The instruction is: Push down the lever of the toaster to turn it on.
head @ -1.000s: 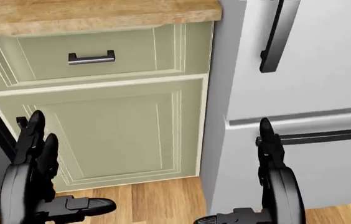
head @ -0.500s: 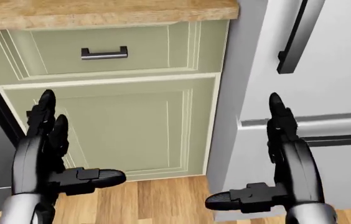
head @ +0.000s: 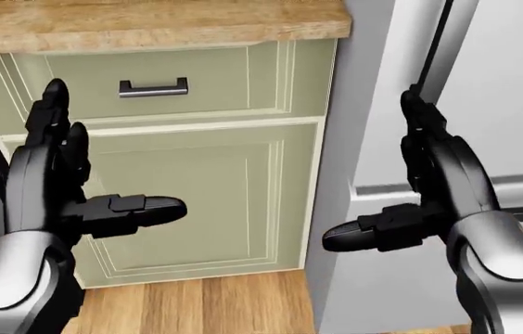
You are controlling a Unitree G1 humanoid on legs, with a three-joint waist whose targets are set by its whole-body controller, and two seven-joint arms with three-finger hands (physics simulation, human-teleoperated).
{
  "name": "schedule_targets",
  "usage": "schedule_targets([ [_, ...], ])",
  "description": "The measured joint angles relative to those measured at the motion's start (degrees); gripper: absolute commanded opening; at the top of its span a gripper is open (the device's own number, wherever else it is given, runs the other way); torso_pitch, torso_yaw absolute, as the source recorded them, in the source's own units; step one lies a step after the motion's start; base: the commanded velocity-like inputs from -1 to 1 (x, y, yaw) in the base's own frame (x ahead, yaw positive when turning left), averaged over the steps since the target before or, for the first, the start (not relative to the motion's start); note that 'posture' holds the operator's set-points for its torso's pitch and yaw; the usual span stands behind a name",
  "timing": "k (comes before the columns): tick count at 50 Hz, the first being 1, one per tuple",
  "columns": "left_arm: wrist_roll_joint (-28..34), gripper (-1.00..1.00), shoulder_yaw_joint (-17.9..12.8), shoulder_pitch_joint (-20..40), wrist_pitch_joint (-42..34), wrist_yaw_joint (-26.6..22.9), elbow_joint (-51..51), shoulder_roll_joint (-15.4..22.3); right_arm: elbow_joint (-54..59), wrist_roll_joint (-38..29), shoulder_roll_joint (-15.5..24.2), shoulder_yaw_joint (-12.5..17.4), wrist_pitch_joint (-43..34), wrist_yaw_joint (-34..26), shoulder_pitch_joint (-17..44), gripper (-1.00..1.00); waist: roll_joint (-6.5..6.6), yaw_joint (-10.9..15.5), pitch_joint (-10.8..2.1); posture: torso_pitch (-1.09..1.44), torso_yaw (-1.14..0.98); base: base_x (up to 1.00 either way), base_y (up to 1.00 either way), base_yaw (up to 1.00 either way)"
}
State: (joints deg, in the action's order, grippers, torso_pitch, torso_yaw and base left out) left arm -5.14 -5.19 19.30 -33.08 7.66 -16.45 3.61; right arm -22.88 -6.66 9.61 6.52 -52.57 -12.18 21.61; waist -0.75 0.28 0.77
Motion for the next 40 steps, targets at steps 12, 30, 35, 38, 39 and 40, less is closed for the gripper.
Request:
schedule_targets([
  [12, -1.8, 1.00, -0.6, 6.8, -8.4, 2.7, -7.9, 1.4, -0.5, -1.3, 3.7, -1.1, -6.9, -3.8, 7.9, 1.00, 0.03, -0.2, 0.46, 0.00, 0.00, 0.00, 0.09, 0.00],
  [30, -2.8, 1.00, 1.2, 8.0, -13.4, 3.2, -9.7, 0.9, 5.0, -3.7, 5.8, 0.8, -10.5, -7.8, 13.3, 1.00, -2.17, -0.6, 0.38, 0.00, 0.00, 0.00, 0.17, 0.11],
  [35, -3.4, 1.00, -0.1, 8.6, -12.9, 3.0, -12.4, 1.9, 3.8, -4.1, 5.1, 0.4, -9.1, -7.4, 15.7, 1.00, 4.22, -1.2, 1.04, 0.00, 0.00, 0.00, 0.00, 0.60],
  [38, -2.3, 1.00, -2.2, 8.1, -12.7, 4.2, -11.3, 2.4, 5.1, -2.6, 3.8, -2.5, -8.1, -8.5, 14.8, 1.00, 1.54, -0.5, 1.51, 0.00, 0.00, 0.00, 0.00, 0.00],
  [39, -2.2, 1.00, -2.2, 8.1, -13.0, 4.4, -10.8, 2.3, 5.6, -2.3, 3.8, -2.6, -8.4, -8.8, 14.7, 1.00, 0.79, -0.5, 1.68, 0.00, 0.00, 0.00, 0.00, 0.00],
  [40, -2.2, 1.00, -2.0, 8.1, -13.4, 4.4, -10.6, 2.2, 5.9, -2.2, 3.9, -2.4, -8.8, -8.9, 14.6, 1.00, 0.23, -0.5, 1.80, 0.00, 0.00, 0.00, 0.00, 0.00],
])
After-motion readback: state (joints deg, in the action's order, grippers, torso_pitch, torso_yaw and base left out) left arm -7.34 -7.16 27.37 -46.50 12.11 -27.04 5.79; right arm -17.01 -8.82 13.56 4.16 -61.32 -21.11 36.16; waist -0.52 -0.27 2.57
